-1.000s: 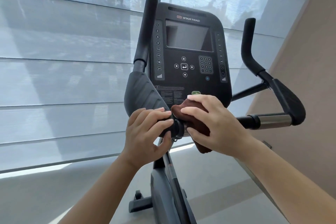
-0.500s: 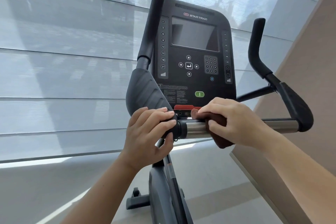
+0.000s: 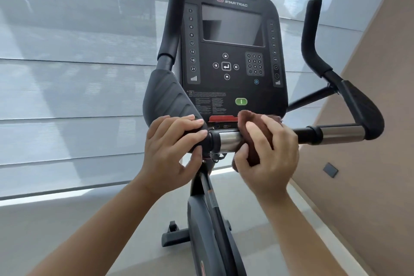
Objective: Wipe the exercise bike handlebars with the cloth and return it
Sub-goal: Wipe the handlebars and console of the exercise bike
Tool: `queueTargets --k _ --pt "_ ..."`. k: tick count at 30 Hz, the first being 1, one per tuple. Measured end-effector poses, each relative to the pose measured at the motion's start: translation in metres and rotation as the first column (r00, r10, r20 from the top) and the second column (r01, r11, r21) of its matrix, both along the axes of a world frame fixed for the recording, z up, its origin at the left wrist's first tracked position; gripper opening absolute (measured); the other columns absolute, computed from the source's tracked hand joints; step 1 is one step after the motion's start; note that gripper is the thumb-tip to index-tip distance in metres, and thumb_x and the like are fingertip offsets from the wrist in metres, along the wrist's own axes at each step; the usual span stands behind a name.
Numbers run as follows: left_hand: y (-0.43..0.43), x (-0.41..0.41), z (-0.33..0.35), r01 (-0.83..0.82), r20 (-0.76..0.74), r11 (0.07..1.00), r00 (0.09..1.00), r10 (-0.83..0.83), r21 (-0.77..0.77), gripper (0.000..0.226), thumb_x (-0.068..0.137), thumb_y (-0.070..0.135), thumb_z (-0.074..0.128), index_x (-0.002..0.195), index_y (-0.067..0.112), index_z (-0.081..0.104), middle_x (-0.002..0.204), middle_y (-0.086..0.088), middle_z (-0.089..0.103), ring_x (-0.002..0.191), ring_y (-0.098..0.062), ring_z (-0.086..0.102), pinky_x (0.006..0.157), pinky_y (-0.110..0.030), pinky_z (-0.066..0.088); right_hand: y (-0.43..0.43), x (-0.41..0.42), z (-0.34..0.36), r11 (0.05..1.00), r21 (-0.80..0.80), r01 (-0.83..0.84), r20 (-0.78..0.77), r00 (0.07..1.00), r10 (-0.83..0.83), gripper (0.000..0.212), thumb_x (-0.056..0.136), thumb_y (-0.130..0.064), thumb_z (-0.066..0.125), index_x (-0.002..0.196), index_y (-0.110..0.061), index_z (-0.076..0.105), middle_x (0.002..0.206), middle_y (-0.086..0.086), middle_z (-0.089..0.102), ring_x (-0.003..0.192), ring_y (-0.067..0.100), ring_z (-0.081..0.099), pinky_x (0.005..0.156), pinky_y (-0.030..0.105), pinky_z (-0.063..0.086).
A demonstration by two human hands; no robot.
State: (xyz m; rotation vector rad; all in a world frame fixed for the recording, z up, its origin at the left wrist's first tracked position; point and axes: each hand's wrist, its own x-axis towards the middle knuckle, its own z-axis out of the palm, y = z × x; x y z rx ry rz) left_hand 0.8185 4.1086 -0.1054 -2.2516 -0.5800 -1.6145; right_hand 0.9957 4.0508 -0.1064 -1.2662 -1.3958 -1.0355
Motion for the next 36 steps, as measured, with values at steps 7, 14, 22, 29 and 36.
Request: queueTargets --k 7,14,22,29,36 --pt "-0.002 0.001 0.002 0.019 0.029 1.000 0.999 -0.018 -0.014 0.020 0.077 0.011 0.053 0.081 0.003 0.071 0.095 -0.008 0.070 0.096 -0.024 0.062 0.082 -0.038 0.042 0.018 -0.019 -0.020 0.987 0.145 -0.072 0.143 0.988 0.051 0.028 0.079 -0.028 0.052 0.105 -0.019 0.059 0.114 0.011 0.054 0.101 0.034 0.054 0.086 0.038 0.046" --pt "-0.006 0.005 0.003 -0.025 0.062 0.999 0.998 0.027 -0.040 0.023 0.076 0.012 0.049 0.076 0.002 0.069 0.091 -0.009 0.070 0.091 -0.026 0.063 0.083 -0.035 0.039 0.016 0.009 -0.023 0.982 0.188 0.021 -0.070 0.998 -0.008 0.025 0.080 -0.023 0.049 0.101 -0.015 0.059 0.108 0.018 0.063 0.100 0.038 0.055 0.093 0.041 0.045" --pt "-0.006 0.005 0.002 -0.013 0.053 0.999 0.998 0.015 -0.036 0.021 0.075 0.013 0.051 0.078 0.002 0.069 0.091 -0.008 0.070 0.092 -0.025 0.062 0.083 -0.034 0.038 0.012 -0.006 -0.018 0.995 0.086 -0.046 0.173 0.984 0.031 0.028 0.081 -0.027 0.051 0.106 -0.017 0.058 0.116 0.012 0.055 0.103 0.035 0.054 0.085 0.043 0.050" --pt "-0.005 0.004 0.002 0.026 0.074 0.999 0.997 -0.023 -0.043 0.021 0.076 0.014 0.051 0.078 0.003 0.069 0.091 -0.008 0.070 0.094 -0.022 0.058 0.083 -0.034 0.038 -0.013 0.025 0.008 0.991 -0.124 0.043 -0.111 0.992 -0.057 0.031 0.082 -0.020 0.048 0.097 -0.003 0.068 0.105 0.020 0.065 0.096 0.036 0.058 0.086 0.045 0.049" --pt "-0.002 0.000 0.001 0.071 0.054 0.997 0.996 -0.070 -0.027 0.022 0.081 0.015 0.051 0.084 0.006 0.071 0.096 -0.007 0.071 0.099 -0.021 0.058 0.087 -0.034 0.037 -0.014 -0.040 0.026 0.950 -0.306 -0.065 0.021 0.997 0.075 0.027 0.076 -0.019 0.056 0.097 -0.010 0.070 0.103 0.013 0.067 0.094 0.031 0.060 0.087 0.038 0.047"
